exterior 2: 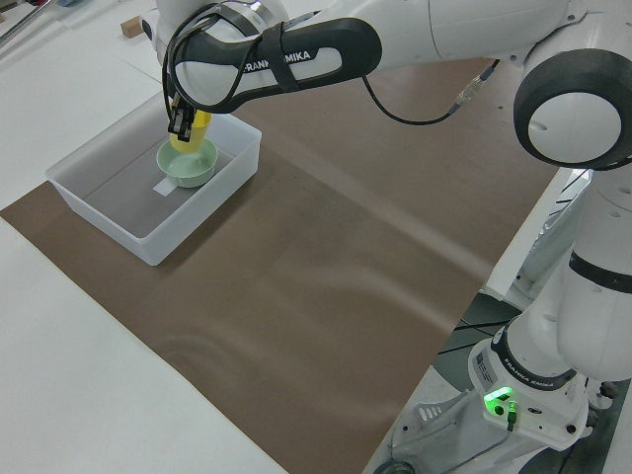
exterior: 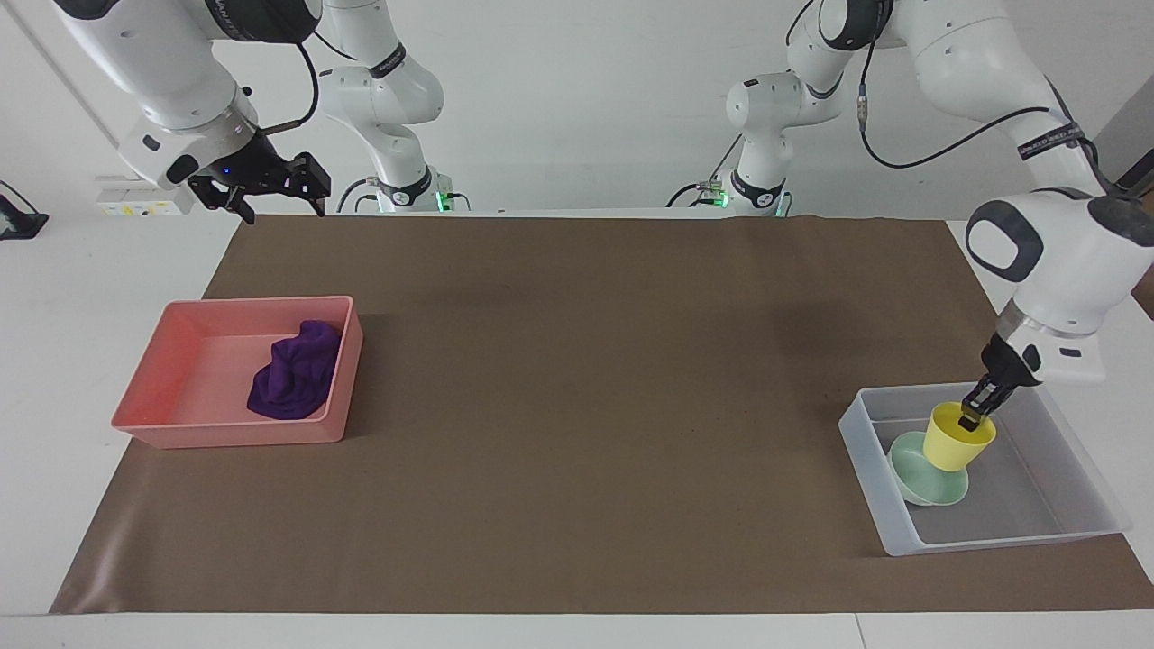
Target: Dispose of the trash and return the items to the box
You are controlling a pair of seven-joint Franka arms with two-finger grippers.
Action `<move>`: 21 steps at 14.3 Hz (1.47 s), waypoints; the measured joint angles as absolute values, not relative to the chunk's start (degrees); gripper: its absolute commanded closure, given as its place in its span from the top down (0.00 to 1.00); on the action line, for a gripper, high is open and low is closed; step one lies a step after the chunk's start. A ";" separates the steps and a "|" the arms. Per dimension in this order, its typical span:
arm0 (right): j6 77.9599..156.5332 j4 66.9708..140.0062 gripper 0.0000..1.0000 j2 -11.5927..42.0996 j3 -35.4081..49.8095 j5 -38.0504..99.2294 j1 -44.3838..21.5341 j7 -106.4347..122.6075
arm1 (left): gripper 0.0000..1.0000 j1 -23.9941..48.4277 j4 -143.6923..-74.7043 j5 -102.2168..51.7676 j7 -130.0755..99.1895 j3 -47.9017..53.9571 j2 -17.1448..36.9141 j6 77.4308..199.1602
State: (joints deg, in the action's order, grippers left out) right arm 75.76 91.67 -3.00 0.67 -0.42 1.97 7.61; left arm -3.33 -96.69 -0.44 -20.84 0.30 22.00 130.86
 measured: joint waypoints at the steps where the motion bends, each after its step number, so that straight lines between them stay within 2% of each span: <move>1: 75.76 91.67 1.00 -3.02 0.67 -0.42 1.97 7.61 | 1.00 -3.33 -96.69 -0.08 -20.38 0.39 23.00 131.60; 5: 75.76 91.68 1.00 -3.06 0.68 -0.42 1.94 7.61 | 1.00 -3.23 -95.41 -0.03 -20.02 0.59 22.86 130.26; 7: 75.76 91.68 1.00 -3.06 0.68 -0.42 1.94 7.61 | 1.00 -3.21 -93.96 0.05 -19.12 0.71 20.36 124.34; 10: 75.76 91.68 1.00 -3.06 0.68 -0.42 1.94 7.61 | 1.00 -1.64 -95.79 0.15 -15.30 0.82 11.31 112.32; 14: 75.76 91.69 1.00 -3.09 0.68 -0.42 1.94 7.61 | 1.00 2.76 -105.63 1.55 -9.06 1.06 -2.91 102.57; 17: 75.76 91.69 1.00 -3.10 0.68 -0.42 1.94 7.61 | 1.00 4.19 -106.59 2.53 -3.42 1.47 -9.81 96.37; 19: 75.76 91.70 1.00 -3.10 0.68 -0.42 1.94 7.61 | 1.00 4.32 -103.94 2.30 -2.52 2.00 -10.42 94.54; 21: 75.76 91.70 1.00 -3.10 0.68 -0.42 1.94 7.61 | 1.00 4.24 -99.93 1.33 -1.43 1.85 -8.66 92.09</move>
